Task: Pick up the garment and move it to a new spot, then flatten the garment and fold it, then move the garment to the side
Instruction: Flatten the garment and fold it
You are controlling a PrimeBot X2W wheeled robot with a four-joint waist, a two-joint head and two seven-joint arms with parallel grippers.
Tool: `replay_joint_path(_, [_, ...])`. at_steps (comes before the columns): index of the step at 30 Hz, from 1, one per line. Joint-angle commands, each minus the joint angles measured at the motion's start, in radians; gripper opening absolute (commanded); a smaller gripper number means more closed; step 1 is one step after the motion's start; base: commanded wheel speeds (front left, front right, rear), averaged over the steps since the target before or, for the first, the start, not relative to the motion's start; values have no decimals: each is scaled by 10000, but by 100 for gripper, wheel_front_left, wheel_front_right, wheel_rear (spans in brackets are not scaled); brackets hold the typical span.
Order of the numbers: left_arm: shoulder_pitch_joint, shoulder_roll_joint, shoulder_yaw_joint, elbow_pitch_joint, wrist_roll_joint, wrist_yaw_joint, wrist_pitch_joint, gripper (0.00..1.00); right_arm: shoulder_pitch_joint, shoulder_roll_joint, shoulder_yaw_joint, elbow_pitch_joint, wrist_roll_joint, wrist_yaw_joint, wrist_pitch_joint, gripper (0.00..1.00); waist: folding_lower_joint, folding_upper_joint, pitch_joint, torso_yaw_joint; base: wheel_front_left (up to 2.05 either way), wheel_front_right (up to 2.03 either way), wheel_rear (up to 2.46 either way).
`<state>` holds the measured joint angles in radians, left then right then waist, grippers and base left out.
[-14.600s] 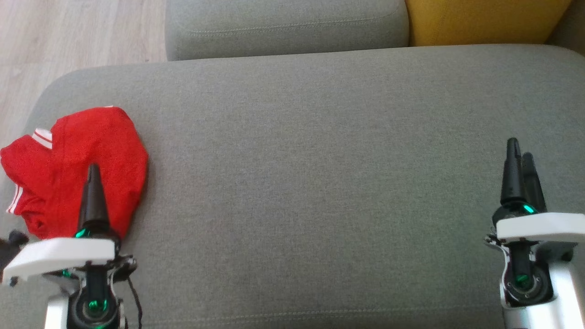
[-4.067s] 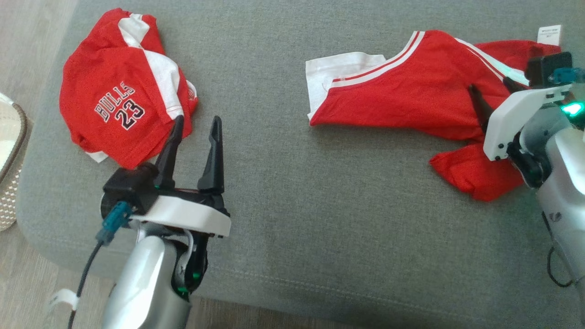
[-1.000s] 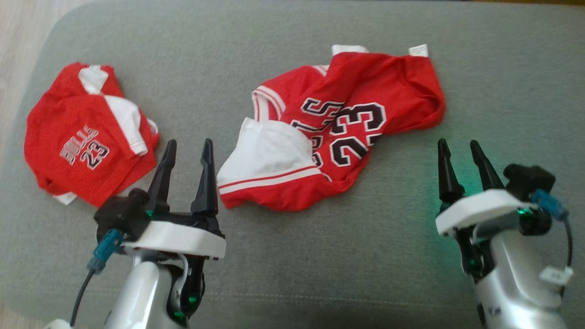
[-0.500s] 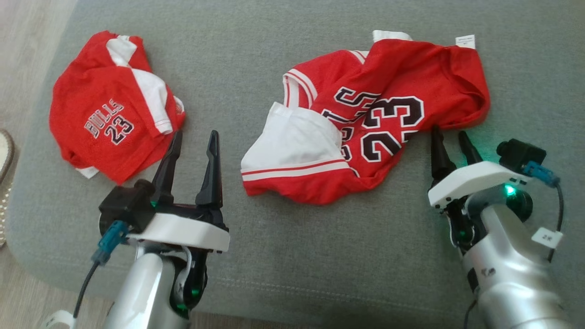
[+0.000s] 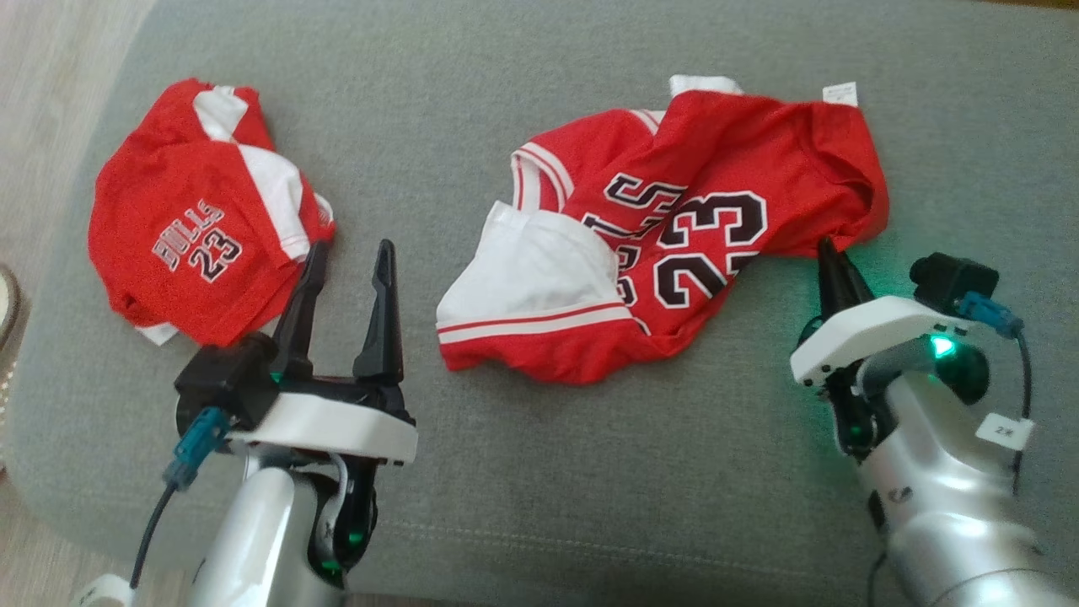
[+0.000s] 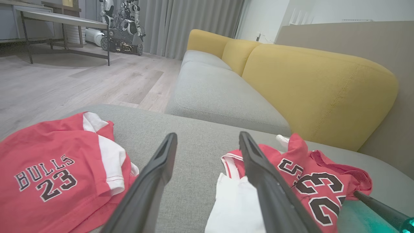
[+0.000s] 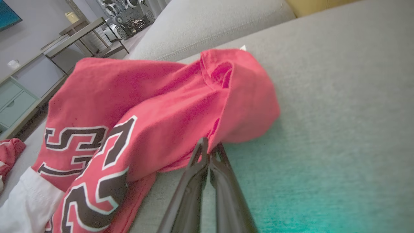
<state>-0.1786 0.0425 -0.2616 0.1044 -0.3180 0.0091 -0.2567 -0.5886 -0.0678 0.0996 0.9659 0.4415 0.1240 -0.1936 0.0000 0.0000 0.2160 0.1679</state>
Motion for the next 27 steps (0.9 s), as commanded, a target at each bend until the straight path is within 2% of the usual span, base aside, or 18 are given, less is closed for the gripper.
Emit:
replay_joint_path(1, [-186,77,351,-275,4,41,-51,100,-102,-187,305,-327,-258,67,-104,0,0,0,-209,-180,0,0,0])
replay_joint_path(4, [-115,77,357,-263,-6,61,-51,100,-166,-679,533,-610,-765,67,7,0,0,0,-438,-358,0,0,0])
replay_joint_path(8, [38,77,311,-232,-50,100,-51,100,-312,-1683,1070,-1298,-1671,67,440,0,0,0,-827,-558,0,0,0])
replay_joint_path(14, [242,77,195,-275,-223,209,-51,100,-382,-3634,2364,-2818,-2247,67,2125,0,0,0,-1270,-656,0,0,0])
replay_joint_path(21, [375,77,-9,-383,-423,370,-51,100,107,-6211,3586,-5227,-969,67,5172,0,0,0,-1456,-486,0,0,0])
replay_joint_path(24, [399,77,-29,-447,-456,394,-51,100,425,-6919,3632,-6305,-36,67,6425,0,0,0,-1347,-402,0,0,0])
replay_joint_path(27, [296,77,-73,-483,-440,364,-51,100,461,-7432,3534,-6929,290,67,6996,0,0,0,-1025,-267,0,0,0])
